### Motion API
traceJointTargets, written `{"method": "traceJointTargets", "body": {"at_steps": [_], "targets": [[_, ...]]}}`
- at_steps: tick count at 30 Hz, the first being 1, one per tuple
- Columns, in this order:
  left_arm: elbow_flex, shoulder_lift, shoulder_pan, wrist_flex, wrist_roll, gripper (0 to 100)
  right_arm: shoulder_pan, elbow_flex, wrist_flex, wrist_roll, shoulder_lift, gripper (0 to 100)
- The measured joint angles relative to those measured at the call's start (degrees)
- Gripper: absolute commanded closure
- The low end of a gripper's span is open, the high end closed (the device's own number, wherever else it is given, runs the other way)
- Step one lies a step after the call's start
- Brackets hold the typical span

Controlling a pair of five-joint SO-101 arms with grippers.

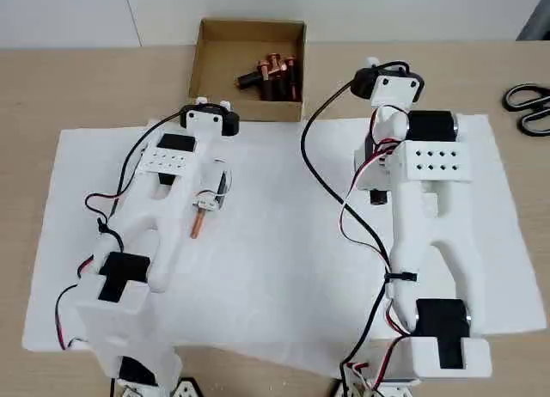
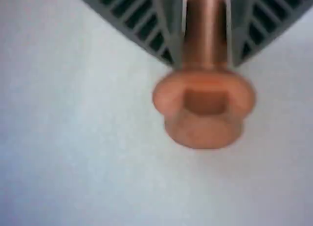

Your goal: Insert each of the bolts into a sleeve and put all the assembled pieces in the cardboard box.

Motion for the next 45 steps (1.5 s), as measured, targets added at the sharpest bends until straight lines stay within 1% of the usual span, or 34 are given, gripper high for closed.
{"method": "traceJointTargets", "body": {"at_steps": [4, 7, 14, 18, 22, 27, 31, 35, 39, 45], "targets": [[-0.4, 0.4, 0.1, 0.0, 0.0, 94, 0.0, 0.0, 0.0, 0.0, 0.0, 99.4], [-0.4, 0.4, 0.1, 0.0, 0.0, 99, 0.0, 0.0, 0.0, 0.0, 0.0, 99.4], [-2.5, 0.6, 0.1, 1.2, 0.0, 99, 0.0, 0.0, 0.0, 0.0, 0.0, 99.2], [-8.4, 1.5, 0.0, 6.8, 0.0, 99, 0.0, 0.0, 0.0, 0.0, 0.0, 99.4], [-18.1, 1.5, 0.0, 14.8, 0.0, 99, 0.0, 0.0, 0.0, 0.0, -1.8, 99.4], [-31.9, 1.5, 0.0, 25.1, 0.0, 99, 0.0, 0.0, 0.0, 0.0, -11.7, 99.5], [-39.6, 1.4, 0.2, 27.8, 0.0, 99, -1.1, 0.0, 0.1, 0.1, -20.1, 99.5], [-40.1, -1.7, 4.3, 28.1, 0.0, 99, -4.3, 1.3, 2.0, 0.2, -28.0, 99.5], [-37.7, -10.9, 8.4, 28.1, -0.2, 99, -7.3, 4.9, 4.6, 0.2, -35.7, 99.5], [-30.4, -21.7, 8.0, 28.1, -0.2, 99, -7.4, 12.9, 4.1, 0.2, -48.9, 99.5]]}}
